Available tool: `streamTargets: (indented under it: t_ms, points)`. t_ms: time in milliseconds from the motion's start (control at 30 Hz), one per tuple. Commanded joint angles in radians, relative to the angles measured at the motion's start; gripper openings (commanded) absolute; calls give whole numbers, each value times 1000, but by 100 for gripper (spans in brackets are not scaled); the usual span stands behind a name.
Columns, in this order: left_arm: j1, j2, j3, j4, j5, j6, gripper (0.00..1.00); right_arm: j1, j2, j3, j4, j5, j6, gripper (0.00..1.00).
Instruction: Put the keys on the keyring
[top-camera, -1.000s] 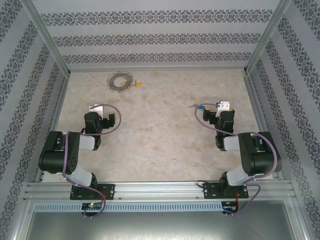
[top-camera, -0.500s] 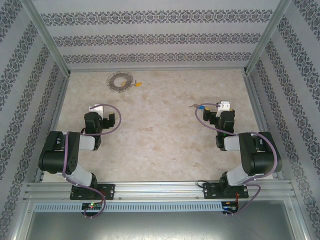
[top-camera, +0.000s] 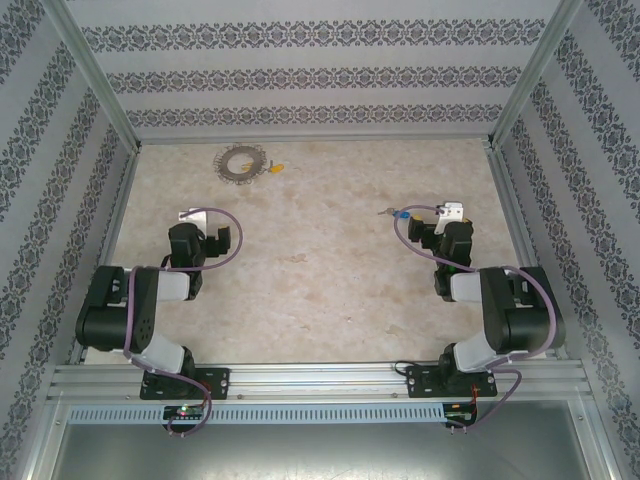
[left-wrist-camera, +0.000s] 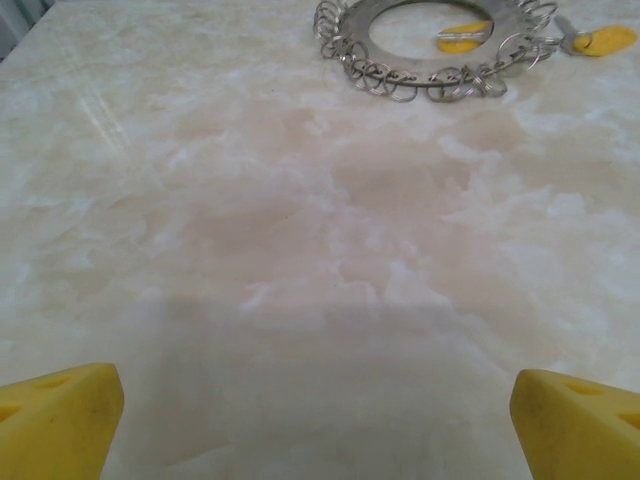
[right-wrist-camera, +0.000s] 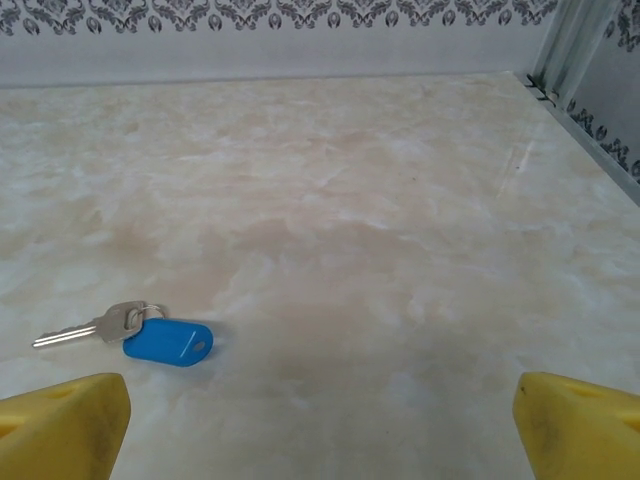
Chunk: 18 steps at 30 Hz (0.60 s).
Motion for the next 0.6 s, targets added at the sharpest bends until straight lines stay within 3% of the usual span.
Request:
streamTargets:
  t_ms: [0,133,233,333,467,567]
  points:
    - [-46,-160,172,-364,-121,-97,99,-6,-160,43,-163,71,50,98]
    - [-46,-196,420,-763,-186,-281,99,-9,-361,134,-436,231,203,98]
    - [-41,-123,607,-943,-257,-419,99,-21,-408,220,-546,218,298,98]
    - [-24,25,797,-995,-57,-317,99,-11,-391,321,-654,155,337,98]
    - [-24,341,1172,-1216,54,-315,99,17,-326,431,-765,25,349,98]
    - [-24,560,1396,-1287,166,-329,99,78,-304,455,-781,-12,328,98]
